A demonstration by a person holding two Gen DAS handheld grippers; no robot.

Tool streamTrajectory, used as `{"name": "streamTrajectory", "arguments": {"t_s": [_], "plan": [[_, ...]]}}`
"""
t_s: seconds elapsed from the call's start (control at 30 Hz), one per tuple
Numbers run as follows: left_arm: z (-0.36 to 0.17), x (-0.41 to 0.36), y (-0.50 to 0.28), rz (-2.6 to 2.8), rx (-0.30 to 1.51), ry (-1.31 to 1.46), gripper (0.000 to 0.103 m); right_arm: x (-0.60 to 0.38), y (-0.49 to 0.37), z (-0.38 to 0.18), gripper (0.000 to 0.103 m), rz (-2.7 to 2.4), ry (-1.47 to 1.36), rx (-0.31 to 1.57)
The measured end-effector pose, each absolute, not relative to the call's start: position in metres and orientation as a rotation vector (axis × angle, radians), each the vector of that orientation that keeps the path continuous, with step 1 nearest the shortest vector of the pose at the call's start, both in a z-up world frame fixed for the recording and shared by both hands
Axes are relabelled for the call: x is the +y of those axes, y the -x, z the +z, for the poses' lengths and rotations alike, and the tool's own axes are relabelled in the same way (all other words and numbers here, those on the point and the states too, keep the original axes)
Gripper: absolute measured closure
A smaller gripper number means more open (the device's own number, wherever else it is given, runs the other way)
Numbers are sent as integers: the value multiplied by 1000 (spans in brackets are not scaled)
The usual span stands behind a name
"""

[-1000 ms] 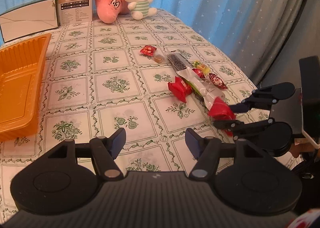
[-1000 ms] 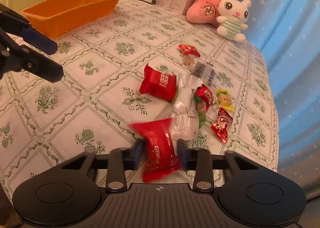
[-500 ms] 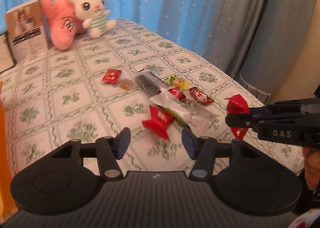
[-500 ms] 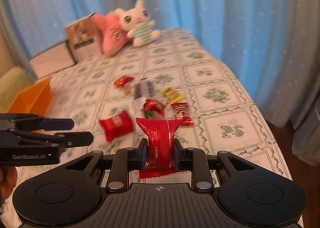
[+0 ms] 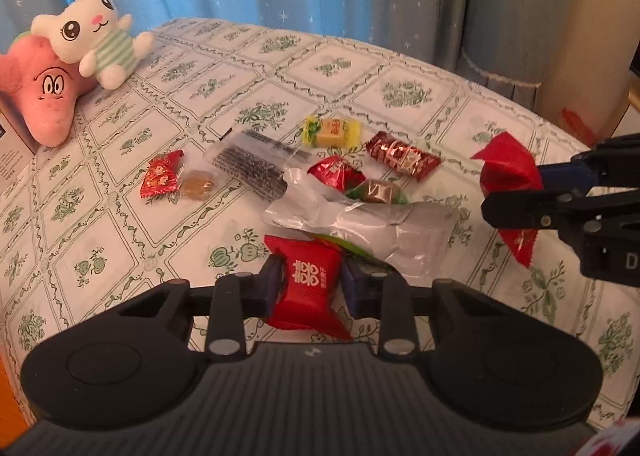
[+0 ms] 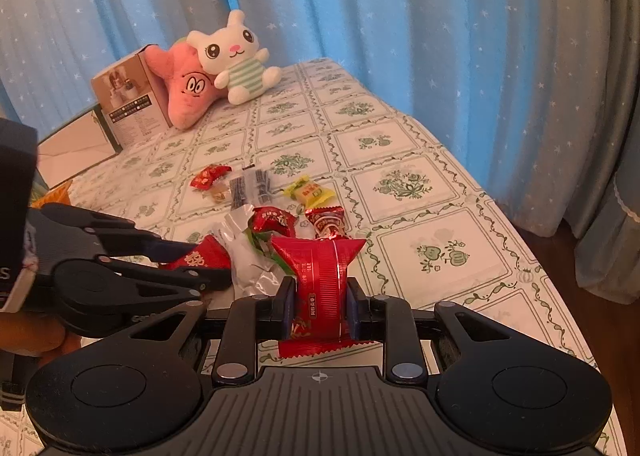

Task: Organize snacks
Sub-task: 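Grasp the small red candy packet with the left tool while right holds its packet, then carry both red packets over the orange tray and open both tools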

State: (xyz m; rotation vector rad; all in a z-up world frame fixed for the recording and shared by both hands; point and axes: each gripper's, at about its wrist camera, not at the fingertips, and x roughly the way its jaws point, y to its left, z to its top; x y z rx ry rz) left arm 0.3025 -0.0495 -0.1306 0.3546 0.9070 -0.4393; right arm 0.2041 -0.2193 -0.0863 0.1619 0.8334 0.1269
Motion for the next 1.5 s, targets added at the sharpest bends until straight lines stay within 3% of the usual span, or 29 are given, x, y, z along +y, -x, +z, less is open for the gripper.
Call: {"name": "streamTrajectory", "arguments": {"t_s": [0.43, 0.83, 1.17, 1.5], "plan": [[-116, 1, -240, -270, 906, -121, 78, -200, -199, -81, 77, 189, -130, 818], [-53, 55, -152, -115, 831, 26, 78, -157, -161, -51, 77, 257, -128, 826], [-2, 142, -95, 76, 760, 69, 78, -59, -145, -18, 77, 424, -105, 835], [16, 228, -79, 212, 733, 106, 78, 48, -168, -8, 77, 591, -72, 869]]}}
